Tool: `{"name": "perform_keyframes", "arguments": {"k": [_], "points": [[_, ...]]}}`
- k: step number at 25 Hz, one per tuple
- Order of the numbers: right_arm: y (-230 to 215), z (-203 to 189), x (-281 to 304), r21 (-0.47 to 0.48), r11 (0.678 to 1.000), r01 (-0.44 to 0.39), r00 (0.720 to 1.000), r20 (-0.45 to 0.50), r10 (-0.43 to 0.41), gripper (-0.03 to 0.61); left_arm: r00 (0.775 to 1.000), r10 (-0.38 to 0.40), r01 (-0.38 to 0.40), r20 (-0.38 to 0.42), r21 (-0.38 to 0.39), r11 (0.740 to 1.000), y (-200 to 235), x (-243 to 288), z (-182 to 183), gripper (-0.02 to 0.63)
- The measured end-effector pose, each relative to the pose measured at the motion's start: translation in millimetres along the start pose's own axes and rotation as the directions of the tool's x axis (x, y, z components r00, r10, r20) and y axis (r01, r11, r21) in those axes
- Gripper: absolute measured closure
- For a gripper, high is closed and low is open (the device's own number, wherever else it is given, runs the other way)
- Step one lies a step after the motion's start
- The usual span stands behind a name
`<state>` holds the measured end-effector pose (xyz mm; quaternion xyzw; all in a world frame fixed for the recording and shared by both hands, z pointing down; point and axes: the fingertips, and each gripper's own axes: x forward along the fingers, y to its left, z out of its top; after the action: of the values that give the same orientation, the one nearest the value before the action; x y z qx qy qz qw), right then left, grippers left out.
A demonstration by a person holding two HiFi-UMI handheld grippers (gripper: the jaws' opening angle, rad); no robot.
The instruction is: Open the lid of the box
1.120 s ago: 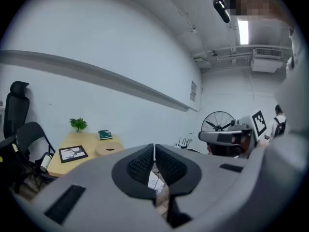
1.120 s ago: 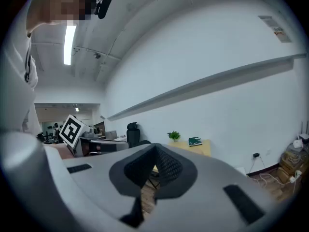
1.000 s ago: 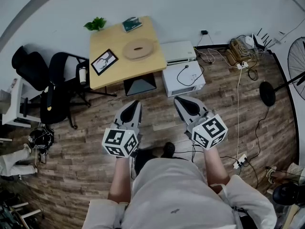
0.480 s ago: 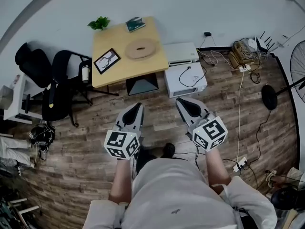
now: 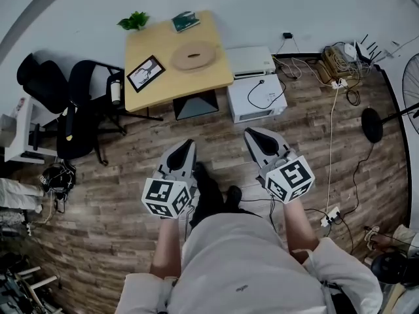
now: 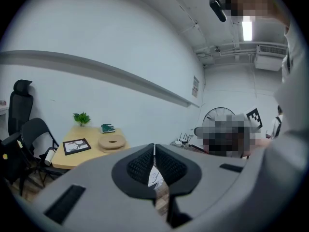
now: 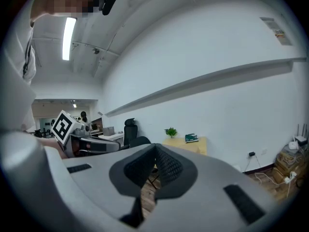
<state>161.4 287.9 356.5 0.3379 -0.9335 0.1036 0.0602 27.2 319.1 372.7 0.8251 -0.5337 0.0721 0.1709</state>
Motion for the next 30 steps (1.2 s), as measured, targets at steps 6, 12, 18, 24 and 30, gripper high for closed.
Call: {"name": "perform_keyframes", "arguments": {"k": [6, 12, 18, 24, 30], "points": [[-4.1, 4.8, 18.2, -0.012, 1.0, 0.011, 1.0, -0.021, -0.011, 0.58, 1.0, -0.005, 0.005, 0.004, 0.0, 1.0, 17.7, 11.7, 5.6, 0.601], [-14.4, 17.8, 44.1, -0.032, 0.999, 0.018, 1.0, -0.025, -0.019, 0.58, 1.0, -0.018, 0.018, 0.014, 0.018, 1.0, 38.0, 30.3, 21.1, 0.601], [-25.7, 32.4, 80.6, -0.051, 0.998, 0.027, 0.999, -0.032, -0.029, 0.58, 0.999, -0.03, 0.029, 0.017, 0.026, 0.999, 68.5, 52.0, 37.1, 0.601], [-41.1, 51.2, 118.6, -0.058, 0.997, 0.049, 0.998, -0.022, -0.05, 0.579, 0.998, -0.05, 0.049, 0.028, 0.034, 0.998, 101.5, 76.7, 57.9, 0.601], [-43.0, 63.1, 151.6, -0.069, 0.995, 0.068, 0.998, -0.015, -0.069, 0.578, 0.996, -0.081, 0.079, 0.028, 0.049, 0.996, 130.1, 89.7, 71.7, 0.601]]}}
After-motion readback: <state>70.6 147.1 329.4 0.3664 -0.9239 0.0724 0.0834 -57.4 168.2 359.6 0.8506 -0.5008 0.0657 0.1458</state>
